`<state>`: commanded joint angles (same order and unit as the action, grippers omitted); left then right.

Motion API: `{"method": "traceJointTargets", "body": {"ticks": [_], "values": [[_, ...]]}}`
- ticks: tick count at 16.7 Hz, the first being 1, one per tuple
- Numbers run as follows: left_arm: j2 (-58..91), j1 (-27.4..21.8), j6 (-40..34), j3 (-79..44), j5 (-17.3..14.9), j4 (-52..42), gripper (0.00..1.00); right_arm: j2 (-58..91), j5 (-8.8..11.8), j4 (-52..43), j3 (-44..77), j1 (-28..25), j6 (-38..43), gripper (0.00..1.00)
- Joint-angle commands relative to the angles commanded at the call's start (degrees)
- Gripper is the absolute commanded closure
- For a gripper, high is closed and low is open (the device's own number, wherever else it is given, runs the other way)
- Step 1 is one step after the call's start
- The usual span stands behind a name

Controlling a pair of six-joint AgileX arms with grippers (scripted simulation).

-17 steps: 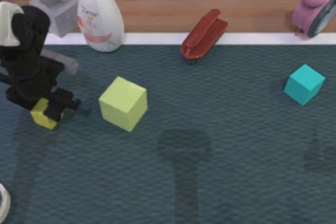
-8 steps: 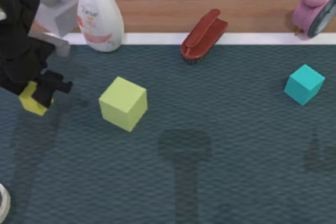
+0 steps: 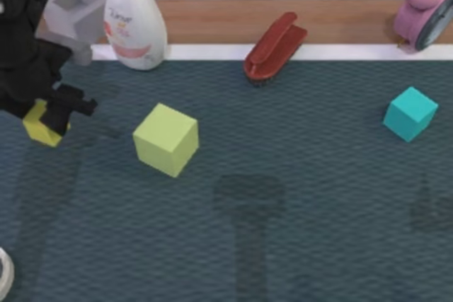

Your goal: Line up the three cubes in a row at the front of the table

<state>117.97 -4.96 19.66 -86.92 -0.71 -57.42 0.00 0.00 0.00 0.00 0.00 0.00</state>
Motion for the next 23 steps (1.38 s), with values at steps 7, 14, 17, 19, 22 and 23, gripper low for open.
{"method": "traceJointTargets", "body": {"ticks": [7,14,17,19,22,23], "values": [[5.1,-14.5,-20.1,-8.0,0.6,-4.3,1.0,0.0,0.0,0.0,0.0,0.0,0.0,0.0],[10.8,-37.5,-55.2,-17.9,1.2,-10.3,1.0,0.0,0.0,0.0,0.0,0.0,0.0,0.0],[11.9,-46.2,-68.0,-21.3,1.5,-11.9,1.0,0.0,0.0,0.0,0.0,0.0,0.0,0.0],[12.0,-50.5,-73.7,-22.9,1.8,-12.4,1.0,0.0,0.0,0.0,0.0,0.0,0.0,0.0],[12.0,-53.8,-77.7,-24.2,2.1,-12.7,1.0,0.0,0.0,0.0,0.0,0.0,0.0,0.0],[12.0,-53.9,-77.8,-24.2,2.2,-12.7,1.0,0.0,0.0,0.0,0.0,0.0,0.0,0.0]]}}
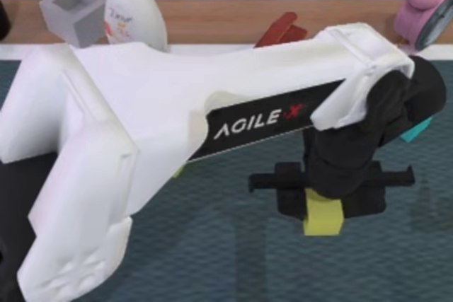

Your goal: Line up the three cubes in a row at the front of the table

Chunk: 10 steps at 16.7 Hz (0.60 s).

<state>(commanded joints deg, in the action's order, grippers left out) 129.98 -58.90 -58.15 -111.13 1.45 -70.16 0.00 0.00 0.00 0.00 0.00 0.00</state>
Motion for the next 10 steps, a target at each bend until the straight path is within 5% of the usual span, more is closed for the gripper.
{"method": "traceJointTargets", "body": {"ticks": [10], "values": [[2.5,0.3,0.2,7.4,-0.1,10.0,1.0,0.0,0.0,0.0,0.0,0.0,0.0,0.0]]}}
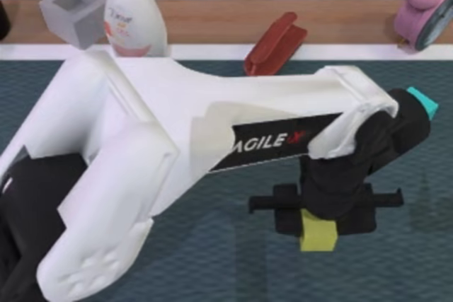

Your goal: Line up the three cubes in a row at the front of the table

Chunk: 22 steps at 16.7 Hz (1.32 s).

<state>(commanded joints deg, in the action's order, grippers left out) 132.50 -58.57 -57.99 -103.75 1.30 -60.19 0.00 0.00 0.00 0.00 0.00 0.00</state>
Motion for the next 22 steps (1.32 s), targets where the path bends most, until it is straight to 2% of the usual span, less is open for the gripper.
{"method": "traceJointTargets", "body": {"ticks": [3,7,20,22], "values": [[1.1,-0.1,0.1,2.6,0.1,3.6,1.0,0.0,0.0,0.0,0.0,0.0,0.0,0.0],[1.1,-0.2,0.1,2.6,0.1,3.7,1.0,0.0,0.0,0.0,0.0,0.0,0.0,0.0],[1.1,-0.2,0.1,2.6,0.1,3.7,0.02,0.0,0.0,0.0,0.0,0.0,0.0,0.0],[1.1,-0.2,0.1,2.6,0.1,3.7,0.0,0.0,0.0,0.0,0.0,0.0,0.0,0.0]]}}
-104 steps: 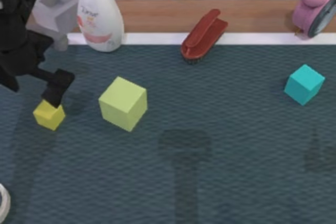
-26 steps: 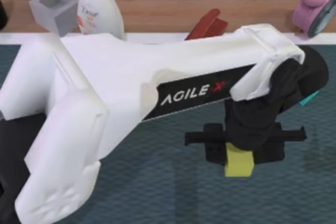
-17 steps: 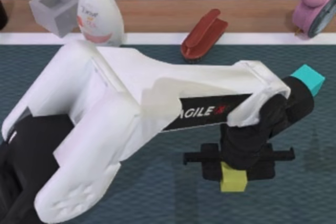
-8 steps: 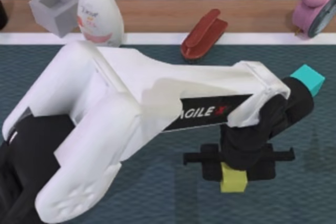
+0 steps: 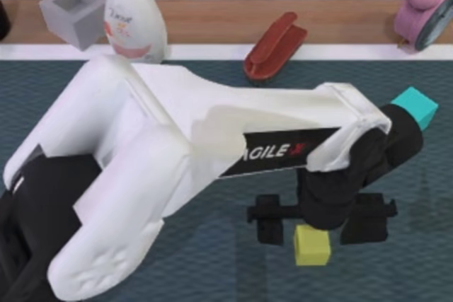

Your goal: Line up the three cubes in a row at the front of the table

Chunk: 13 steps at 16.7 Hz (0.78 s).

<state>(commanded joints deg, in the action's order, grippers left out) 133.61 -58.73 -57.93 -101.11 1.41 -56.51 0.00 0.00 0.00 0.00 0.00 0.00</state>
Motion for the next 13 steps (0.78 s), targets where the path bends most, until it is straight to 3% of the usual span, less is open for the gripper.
{"method": "traceJointTargets", "body": {"ticks": [8,13], "values": [[-0.1,0.0,0.0,-0.2,0.0,-0.2,0.0,0.0,0.0,0.0,0.0,0.0,0.0,0.0],[-2.3,0.6,-0.5,-6.3,0.0,-9.4,0.0,0.0,0.0,0.0,0.0,0.0,0.0,0.0]]}}
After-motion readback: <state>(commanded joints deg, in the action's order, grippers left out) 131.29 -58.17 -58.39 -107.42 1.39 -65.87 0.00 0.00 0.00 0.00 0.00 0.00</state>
